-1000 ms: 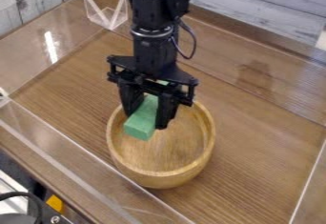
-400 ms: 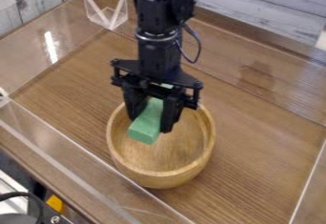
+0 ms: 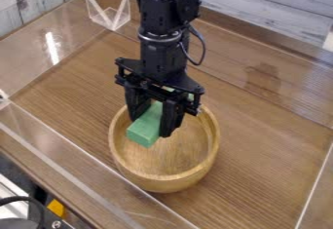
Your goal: Put the green block in the brown bowl
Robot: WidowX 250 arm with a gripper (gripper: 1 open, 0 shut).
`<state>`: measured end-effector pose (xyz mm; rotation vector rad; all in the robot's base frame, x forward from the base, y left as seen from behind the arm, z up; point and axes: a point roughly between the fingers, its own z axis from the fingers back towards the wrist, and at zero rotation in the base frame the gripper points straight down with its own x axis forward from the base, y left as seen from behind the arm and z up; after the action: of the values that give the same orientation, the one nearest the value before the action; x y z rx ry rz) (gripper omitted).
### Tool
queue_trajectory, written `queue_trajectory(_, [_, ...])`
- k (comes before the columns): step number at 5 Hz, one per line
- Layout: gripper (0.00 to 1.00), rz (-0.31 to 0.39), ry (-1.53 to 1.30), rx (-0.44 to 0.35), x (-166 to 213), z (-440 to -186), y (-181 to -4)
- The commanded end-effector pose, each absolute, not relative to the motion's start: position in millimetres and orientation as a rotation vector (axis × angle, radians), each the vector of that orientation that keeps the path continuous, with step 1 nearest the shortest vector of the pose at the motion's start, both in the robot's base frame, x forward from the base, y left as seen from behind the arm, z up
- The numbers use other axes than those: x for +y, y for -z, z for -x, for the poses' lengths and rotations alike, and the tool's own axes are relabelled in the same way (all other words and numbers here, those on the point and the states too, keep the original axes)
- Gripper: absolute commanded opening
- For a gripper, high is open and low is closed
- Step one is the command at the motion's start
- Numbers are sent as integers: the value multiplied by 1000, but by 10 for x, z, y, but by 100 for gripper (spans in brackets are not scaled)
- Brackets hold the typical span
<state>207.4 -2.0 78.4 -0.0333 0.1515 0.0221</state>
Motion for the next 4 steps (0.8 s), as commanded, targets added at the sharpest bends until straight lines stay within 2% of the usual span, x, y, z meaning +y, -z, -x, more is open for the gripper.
queue_trajectory(1, [0,27,-12,113,80,-2116,-832])
queue_trajectory(3, [0,21,-24,125,-24,-2086,-908])
queue_trajectory(4, [0,16,-5,129,-23,-2080,-843])
